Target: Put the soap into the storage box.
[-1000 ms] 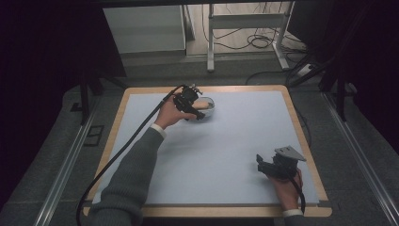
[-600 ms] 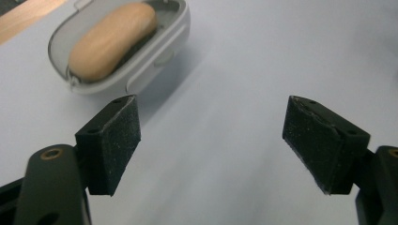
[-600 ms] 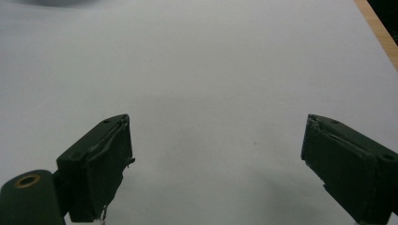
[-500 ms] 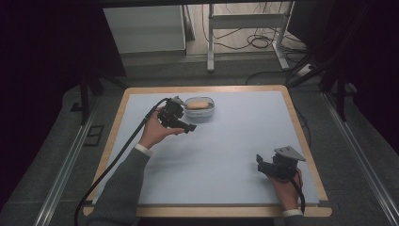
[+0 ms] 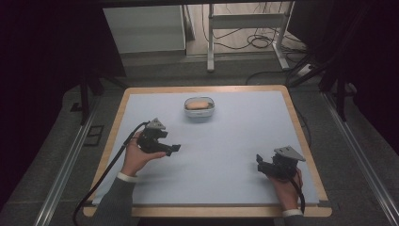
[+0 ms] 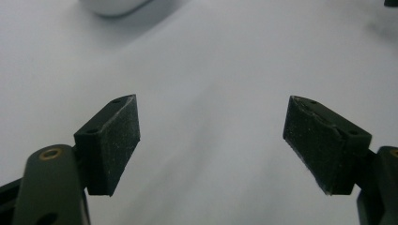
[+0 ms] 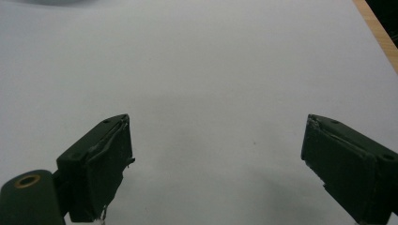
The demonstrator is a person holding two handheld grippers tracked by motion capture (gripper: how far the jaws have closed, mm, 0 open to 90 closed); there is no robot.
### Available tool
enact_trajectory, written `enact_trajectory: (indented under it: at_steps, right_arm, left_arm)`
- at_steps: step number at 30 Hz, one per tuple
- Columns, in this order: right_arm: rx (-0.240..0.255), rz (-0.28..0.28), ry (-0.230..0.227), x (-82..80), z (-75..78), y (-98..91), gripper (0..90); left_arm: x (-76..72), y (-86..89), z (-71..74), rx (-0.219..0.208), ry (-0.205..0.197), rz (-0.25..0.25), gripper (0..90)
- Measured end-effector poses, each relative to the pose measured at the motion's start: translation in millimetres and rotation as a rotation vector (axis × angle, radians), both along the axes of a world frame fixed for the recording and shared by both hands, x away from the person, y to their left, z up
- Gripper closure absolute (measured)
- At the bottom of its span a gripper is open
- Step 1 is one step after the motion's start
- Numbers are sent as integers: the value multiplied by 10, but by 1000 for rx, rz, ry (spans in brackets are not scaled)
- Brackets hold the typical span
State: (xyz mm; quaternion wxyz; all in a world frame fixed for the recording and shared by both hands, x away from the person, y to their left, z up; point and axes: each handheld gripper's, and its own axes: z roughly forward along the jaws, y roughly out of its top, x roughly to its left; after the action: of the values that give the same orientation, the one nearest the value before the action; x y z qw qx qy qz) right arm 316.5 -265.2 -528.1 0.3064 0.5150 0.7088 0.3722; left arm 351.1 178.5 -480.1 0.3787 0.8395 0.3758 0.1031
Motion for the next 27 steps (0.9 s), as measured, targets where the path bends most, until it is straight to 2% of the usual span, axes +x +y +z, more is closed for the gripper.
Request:
enact_trajectory:
  at_steps: [3, 7, 10, 12, 15, 18, 24, 27]
  right_arm:
    - [-6, 0, 0, 0, -1, 3, 94]
    - [-4, -1, 0, 0, 0, 2, 94]
    - [1, 1, -2, -1, 0, -2, 94]
    - [3, 6, -4, -5, 1, -5, 94]
    - [2, 11, -9, -11, 2, -3, 94]
    - [2, 15, -12, -13, 2, -1, 94]
    - [12, 25, -3, -3, 2, -11, 94]
    - [17, 24, 2, 2, 2, -14, 94]
  left_arm:
    - [-119, 73, -97, -15, 4, 14, 189]
    - [-253, 146, -198, -5, 14, 22, 188]
    - [-323, 182, -225, -12, 25, 25, 182]
    - [-364, 221, -233, -18, 17, 54, 184]
    - [-382, 253, -240, -32, 12, 71, 186]
    - [-376, 243, -258, -16, 18, 66, 179]
    - [-375, 251, -267, -15, 14, 74, 168]
    - [-386, 264, -287, -15, 26, 78, 163]
